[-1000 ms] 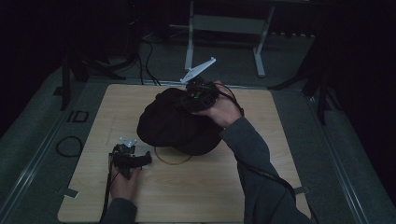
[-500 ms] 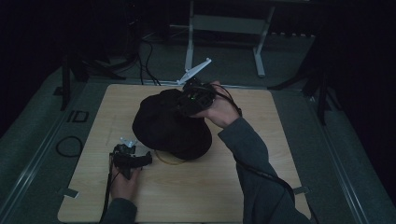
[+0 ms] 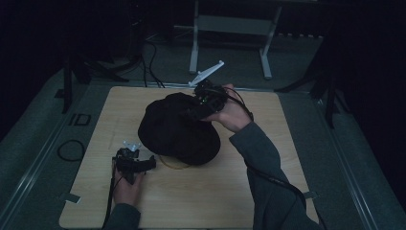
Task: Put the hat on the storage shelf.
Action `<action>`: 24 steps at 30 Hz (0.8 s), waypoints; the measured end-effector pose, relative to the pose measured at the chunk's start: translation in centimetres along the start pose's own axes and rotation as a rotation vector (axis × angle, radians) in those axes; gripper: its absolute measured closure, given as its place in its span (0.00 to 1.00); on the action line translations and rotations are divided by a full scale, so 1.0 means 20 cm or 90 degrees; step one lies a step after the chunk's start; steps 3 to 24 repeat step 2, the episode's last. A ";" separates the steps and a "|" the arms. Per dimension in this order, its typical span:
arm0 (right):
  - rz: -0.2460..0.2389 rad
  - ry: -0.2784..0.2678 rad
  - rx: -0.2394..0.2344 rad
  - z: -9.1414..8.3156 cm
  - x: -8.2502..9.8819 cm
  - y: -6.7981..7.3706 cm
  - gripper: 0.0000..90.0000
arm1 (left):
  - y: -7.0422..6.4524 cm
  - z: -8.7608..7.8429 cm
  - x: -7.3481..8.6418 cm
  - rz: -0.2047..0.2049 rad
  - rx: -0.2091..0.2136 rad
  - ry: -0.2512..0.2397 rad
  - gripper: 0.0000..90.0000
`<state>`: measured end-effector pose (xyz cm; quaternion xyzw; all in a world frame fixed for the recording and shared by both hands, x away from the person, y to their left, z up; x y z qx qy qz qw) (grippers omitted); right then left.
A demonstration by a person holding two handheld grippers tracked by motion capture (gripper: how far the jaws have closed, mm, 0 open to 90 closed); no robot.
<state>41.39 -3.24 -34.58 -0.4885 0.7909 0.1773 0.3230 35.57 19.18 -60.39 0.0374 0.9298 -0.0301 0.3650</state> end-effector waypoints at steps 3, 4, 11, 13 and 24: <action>0.001 -0.001 0.001 0.00 0.00 0.00 0.34 | 0.00 0.00 0.00 0.000 0.000 0.000 0.01; 0.001 -0.001 0.001 0.00 0.00 0.00 0.34 | 0.00 0.00 0.00 0.000 0.000 0.000 0.01; 0.001 -0.001 0.001 0.00 0.00 0.00 0.34 | 0.00 0.00 0.00 0.000 0.000 0.000 0.01; 0.001 -0.001 0.001 0.00 0.00 0.00 0.34 | 0.00 0.00 0.00 0.000 0.000 0.000 0.01; 0.001 -0.001 0.001 0.00 0.00 0.00 0.34 | 0.00 0.00 0.00 0.000 0.000 0.000 0.01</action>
Point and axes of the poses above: each handheld gripper's, and its own axes: z roughly forward along the jaws, x roughly out of its underside, y roughly to its left, the point moved 5 cm from there along z, roughly forward along the jaws, and after that the axes turned 2 degrees about x, right-handed, at the moved point
